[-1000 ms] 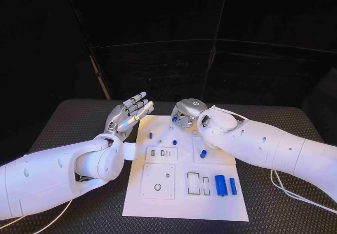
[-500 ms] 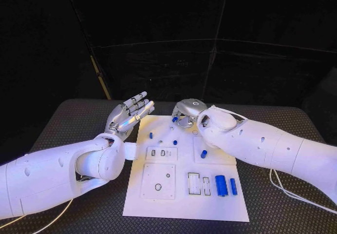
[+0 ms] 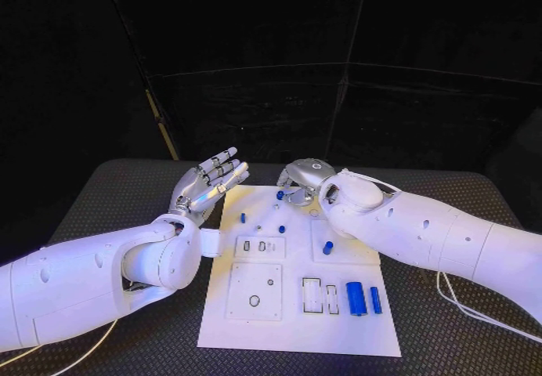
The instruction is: Assemble the parts on the task board
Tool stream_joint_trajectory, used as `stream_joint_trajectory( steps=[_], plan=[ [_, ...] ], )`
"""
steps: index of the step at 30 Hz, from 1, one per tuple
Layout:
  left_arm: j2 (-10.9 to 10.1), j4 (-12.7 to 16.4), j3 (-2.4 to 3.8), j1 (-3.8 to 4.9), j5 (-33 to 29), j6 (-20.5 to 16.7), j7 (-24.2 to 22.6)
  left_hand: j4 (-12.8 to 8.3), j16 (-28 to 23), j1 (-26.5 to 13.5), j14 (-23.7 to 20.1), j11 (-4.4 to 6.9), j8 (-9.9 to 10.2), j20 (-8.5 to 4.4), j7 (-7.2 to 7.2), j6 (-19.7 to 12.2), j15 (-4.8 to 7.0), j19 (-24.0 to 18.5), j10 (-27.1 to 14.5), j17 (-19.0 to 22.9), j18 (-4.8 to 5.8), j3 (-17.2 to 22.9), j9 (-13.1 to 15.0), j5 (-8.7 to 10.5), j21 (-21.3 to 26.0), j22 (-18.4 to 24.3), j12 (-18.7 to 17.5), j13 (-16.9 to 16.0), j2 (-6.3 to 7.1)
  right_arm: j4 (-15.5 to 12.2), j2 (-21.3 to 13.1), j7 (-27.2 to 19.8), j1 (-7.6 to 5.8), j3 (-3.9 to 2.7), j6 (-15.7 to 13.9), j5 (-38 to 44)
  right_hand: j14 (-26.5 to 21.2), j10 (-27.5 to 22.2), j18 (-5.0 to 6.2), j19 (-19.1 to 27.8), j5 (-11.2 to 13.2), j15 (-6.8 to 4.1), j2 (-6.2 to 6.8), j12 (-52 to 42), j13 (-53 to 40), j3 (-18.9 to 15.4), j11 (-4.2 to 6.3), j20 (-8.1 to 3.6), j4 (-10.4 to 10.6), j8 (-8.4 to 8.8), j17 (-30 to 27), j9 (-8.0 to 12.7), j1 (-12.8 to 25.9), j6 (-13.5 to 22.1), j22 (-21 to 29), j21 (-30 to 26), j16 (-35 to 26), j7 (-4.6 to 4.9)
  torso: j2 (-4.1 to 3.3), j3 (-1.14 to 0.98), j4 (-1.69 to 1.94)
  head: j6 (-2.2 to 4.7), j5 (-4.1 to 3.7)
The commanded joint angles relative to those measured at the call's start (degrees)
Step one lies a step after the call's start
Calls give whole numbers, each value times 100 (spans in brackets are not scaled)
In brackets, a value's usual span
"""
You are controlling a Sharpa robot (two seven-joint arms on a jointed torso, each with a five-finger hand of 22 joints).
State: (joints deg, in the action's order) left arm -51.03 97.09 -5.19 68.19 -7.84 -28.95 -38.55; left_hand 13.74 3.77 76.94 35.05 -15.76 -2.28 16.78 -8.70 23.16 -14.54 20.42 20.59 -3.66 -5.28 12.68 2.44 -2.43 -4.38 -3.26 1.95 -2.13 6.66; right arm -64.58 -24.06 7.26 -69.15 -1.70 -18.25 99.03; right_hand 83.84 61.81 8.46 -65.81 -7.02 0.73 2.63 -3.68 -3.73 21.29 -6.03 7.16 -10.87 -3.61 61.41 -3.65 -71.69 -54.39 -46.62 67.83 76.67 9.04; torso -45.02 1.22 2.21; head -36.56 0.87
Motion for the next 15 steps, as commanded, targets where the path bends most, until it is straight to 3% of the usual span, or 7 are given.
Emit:
stream_joint_trajectory(
  steps=[1, 4, 7, 8, 11, 15],
  plan=[
    [-9, 7, 6, 11, 51, 73, -36, -28, 24, 15, 26, -12, -32, -9, -831, 32, -8, 29, 20, -6, -76, 17, 8, -38, -24, -5, 17, -4, -24, -182, -147, -14, -15, -3, -252, -31, 105, -16, -1, 27, 13, 35, 60, -54, -5, -12, 1, -4, 53, 6, -10, -6, -6, 39, 8, -22, -21, 12, 6, -7, 1, 22, -25],
    [-21, 9, 6, 11, 51, 72, -36, -32, 24, 15, 31, -11, -33, -9, -831, 42, -7, 31, 27, -6, -76, 19, 9, -38, -26, -6, 18, -4, -26, -503, -448, 1, -14, -4, -407, -262, 119, 130, -8, -9, -80, 26, 66, -173, -30, 0, 12, -10, 149, -46, 28, -33, -16, -88, -23, 1, 6, 40, 16, -8, 5, 21, -75],
    [-42, 15, 6, 11, 51, 70, -38, -49, 24, 29, 35, -9, -33, -9, -830, 51, -7, 36, 30, -6, -76, 34, 9, -40, -30, -6, 19, -5, -35, -880, -810, 65, -13, -8, -514, -596, 174, 630, -33, -123, -163, -14, 92, -464, -139, 1, 77, -37, 241, -102, 235, -55, -4, -252, -185, 103, 126, 78, 33, -11, -12, 30, -84],
    [-52, 17, 6, 11, 51, 69, -38, -51, 24, 31, 36, -9, -33, -9, -830, 52, -7, 37, 29, -6, -75, 35, 9, -41, -30, -6, 19, -5, -36, -1022, -953, 101, -13, -39, -529, -747, 189, 804, -43, -160, -166, -33, 128, -566, -187, -23, 105, -50, 271, -103, 296, -54, 16, -273, -239, 137, 162, 72, 29, -9, -15, 46, -88],
    [-73, 18, 6, 11, 51, 67, -40, -51, 24, 31, 36, -9, -33, -9, -830, 52, -7, 37, 29, -6, -75, 35, 9, -41, -30, -6, 19, -5, -36, -1372, -1335, 237, -12, -138, -437, -1184, 225, 1332, -64, -250, -187, -122, 306, -929, -403, -205, 224, -119, 414, -74, 452, -38, 141, -241, -357, 215, 257, -12, 60, -25, -54, 42, -84],
    [-79, 7, 6, 10, 51, 69, -42, -57, 24, 35, 42, -9, -33, -10, -830, 57, -6, 39, 41, -6, -75, 41, 9, -41, -32, -6, 20, -6, -39, -1672, -1786, 434, -12, -207, -173, -1684, 278, 1687, -118, -448, -245, -236, 516, -1605, -969, -652, 349, -242, 711, -72, 731, -35, 220, -124, -615, 373, 418, -129, 92, -43, -76, 68, -92]
  ],
)
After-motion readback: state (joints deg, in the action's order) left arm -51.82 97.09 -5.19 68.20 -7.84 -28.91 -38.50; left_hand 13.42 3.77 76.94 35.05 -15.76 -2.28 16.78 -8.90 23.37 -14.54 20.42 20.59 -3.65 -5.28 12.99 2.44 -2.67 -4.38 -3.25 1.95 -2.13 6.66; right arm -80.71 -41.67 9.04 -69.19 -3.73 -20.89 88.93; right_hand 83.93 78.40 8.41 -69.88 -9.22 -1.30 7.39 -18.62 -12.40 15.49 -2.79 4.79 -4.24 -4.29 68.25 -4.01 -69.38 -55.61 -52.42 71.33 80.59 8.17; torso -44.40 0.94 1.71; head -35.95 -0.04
